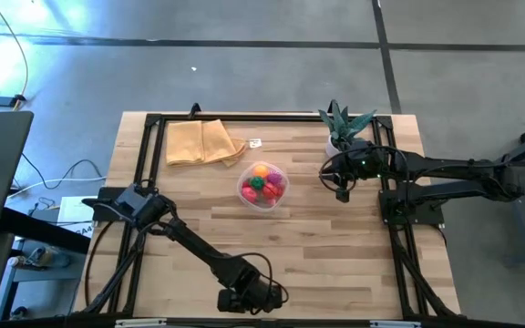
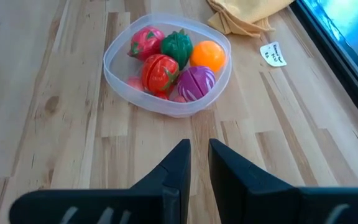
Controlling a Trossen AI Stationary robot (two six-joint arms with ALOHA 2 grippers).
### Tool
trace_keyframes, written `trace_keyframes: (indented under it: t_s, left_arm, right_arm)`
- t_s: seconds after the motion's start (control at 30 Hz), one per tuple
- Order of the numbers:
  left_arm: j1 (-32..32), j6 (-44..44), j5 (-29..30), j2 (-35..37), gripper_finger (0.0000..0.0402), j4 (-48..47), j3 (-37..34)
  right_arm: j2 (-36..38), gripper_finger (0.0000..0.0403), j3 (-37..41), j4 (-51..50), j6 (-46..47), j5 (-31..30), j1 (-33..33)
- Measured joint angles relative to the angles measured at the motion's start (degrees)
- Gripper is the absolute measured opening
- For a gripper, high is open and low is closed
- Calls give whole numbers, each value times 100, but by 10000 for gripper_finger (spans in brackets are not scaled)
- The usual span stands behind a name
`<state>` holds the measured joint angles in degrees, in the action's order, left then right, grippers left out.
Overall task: Pick and placing Produce into tupperware
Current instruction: Put the cherry into the transparent bin
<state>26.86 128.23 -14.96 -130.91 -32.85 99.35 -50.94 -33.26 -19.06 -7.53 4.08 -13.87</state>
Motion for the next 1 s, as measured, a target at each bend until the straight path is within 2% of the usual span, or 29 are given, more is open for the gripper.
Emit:
trace_keyframes:
  t_s: [0.6,0.73,1.0]
  left_arm:
    - [-141,770,-41,2,307,-144,-2]
    - [-134,895,-51,2,286,-148,-2]
    - [-136,913,-94,2,221,-164,-2]
  right_arm:
    - [2,46,0,4,0,0,1]
    - [2,46,0,3,0,0,2]
    - [2,46,0,3,0,0,2]
